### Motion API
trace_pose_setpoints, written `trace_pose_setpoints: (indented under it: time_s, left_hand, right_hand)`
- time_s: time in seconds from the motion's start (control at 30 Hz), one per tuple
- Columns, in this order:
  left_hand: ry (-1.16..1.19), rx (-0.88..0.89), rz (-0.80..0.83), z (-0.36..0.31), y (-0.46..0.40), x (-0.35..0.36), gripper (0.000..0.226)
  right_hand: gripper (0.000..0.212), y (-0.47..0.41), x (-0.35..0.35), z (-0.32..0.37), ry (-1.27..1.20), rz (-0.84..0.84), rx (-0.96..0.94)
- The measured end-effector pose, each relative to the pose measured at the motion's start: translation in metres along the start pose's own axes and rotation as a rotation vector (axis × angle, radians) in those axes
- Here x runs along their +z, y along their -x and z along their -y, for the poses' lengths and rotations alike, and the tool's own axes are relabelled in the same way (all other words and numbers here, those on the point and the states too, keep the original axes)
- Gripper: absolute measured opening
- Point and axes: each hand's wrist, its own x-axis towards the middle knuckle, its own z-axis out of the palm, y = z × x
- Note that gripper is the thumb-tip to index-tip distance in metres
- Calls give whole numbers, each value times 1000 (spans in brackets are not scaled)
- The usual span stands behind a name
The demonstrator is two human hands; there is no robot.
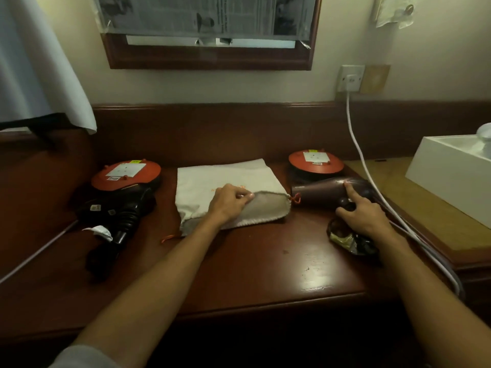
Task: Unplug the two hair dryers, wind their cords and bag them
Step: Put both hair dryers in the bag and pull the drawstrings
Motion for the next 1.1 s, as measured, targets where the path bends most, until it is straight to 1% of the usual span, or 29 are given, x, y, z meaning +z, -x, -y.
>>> trace_pose_setpoints:
  time_s: [0.07,0.17,0.27,0.37,0.43,0.5,0.6,0.67,0.77,0.87,0.93,1.03,1.1]
  left_hand:
    - [62,-30,-67,2,-2,-4,27]
    - [66,-26,-72,3,-3,-8,28]
    - [37,5,-31,-1,-5,-13,27]
    - [-23,48,-1,-4,-11,-20,26]
    - [-46,72,16,-9,-17,-26,26]
    - [-61,107,35,-15,-23,-32,25]
    - [-23,153,64,-25,-28,-41,26]
    - [11,172,84,-29,-26,-46,25]
    - [24,210,168,-32,-19,-52,24]
    - [-11,299,182,-31,-10,-55,22]
    - [-26,346,179,-31,-5,-55,23]
    - [-32,389,162,-34,-3,-53,22]
    - [-46,416,144,-37,-3,-53,22]
  right_hand:
    - [79,3,1,-3,-78,-11,14]
    - [80,9,0,-11,-224,-53,-4]
    - [80,28,-2,-14,-392,-111,-100]
    - [80,55,-5,-7,-531,-100,-253]
    - [82,75,-8,6,-522,-23,-392]
    - [84,90,-8,23,-461,81,-526]
    - [83,98,2,51,-342,240,-642]
    - [81,96,16,67,-311,316,-658]
    - [78,85,34,79,-318,326,-624]
    - [74,76,48,90,-291,258,-535]
    - [69,74,56,98,-268,195,-482]
    - [60,75,60,109,-232,149,-461]
    - [62,81,56,112,-195,150,-443]
